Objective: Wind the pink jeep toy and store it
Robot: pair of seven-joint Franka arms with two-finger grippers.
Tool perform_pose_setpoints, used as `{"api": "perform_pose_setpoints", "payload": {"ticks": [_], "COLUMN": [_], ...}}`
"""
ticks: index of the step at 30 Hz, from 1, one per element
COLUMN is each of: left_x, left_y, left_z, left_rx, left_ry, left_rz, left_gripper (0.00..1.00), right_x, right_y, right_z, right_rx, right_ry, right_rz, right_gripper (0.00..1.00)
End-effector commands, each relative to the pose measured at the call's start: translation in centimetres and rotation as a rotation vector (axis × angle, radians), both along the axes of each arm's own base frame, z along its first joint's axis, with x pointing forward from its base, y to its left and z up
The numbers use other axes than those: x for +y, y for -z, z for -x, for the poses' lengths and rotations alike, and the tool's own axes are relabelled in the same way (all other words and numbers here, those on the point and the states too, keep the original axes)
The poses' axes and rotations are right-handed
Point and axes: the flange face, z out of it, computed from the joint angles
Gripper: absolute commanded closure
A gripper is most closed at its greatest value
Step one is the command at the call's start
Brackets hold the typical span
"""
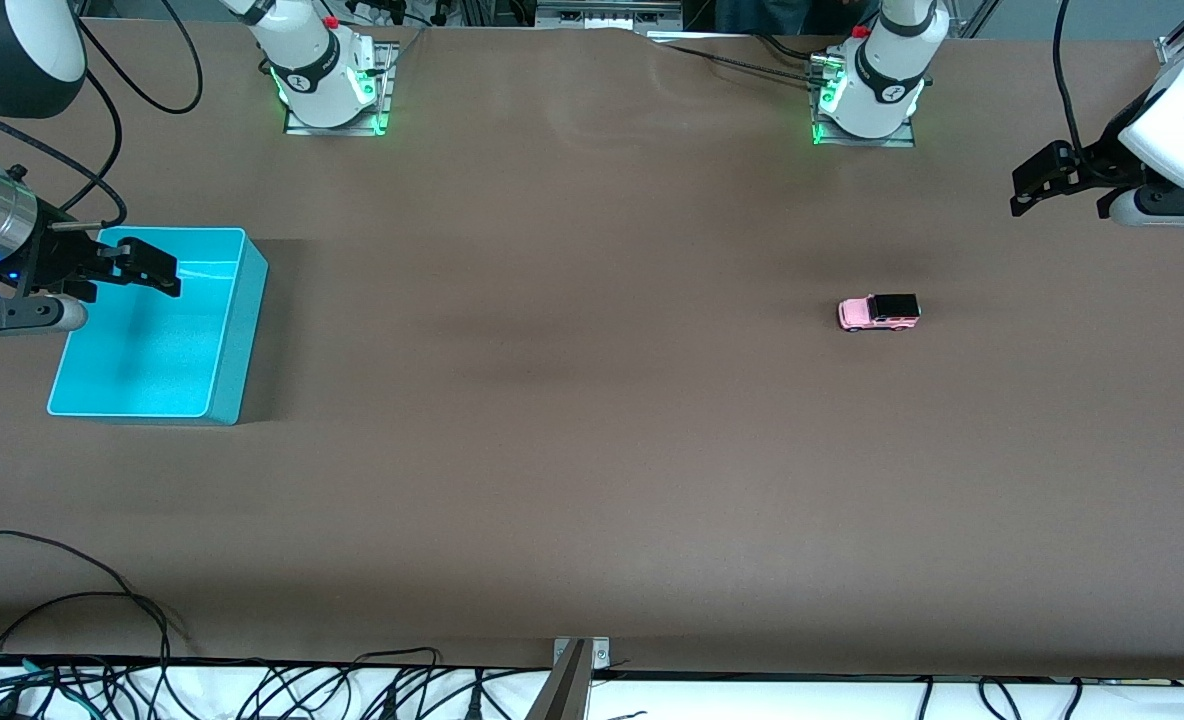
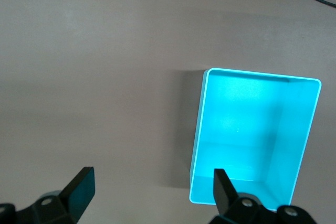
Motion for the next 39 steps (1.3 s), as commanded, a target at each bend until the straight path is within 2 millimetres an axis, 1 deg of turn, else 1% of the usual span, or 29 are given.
{"api": "perform_pose_setpoints", "payload": {"ticks": [1,15,20,39], "left_x": [0.1,0.25,0.25,0.41], "left_y": [-0.75,-0.74,-0.75,-0.74], "left_z": [-0.18,-0.17,-0.18,-0.17], "left_rx": [-0.002,-0.001,-0.002,-0.001], "left_ry": [0.008,0.006,0.007,0.003], "left_rz": [-0.013,-0.013,-0.013,-0.013], "left_gripper": [0.0,0.0,0.0,0.0], "right_x": [-0.12,-0.12,-0.09,-0.01], "right_y": [-0.4,-0.33,-0.33,-0.32], "right_z": [-0.04,-0.03,-0.03,-0.01], "right_rx": [-0.006,-0.004,-0.005,-0.003], "right_ry": [0.015,0.018,0.068,0.056], "right_rz": [-0.019,-0.019,-0.01,-0.01], "right_gripper": [0.0,0.0,0.0,0.0]}}
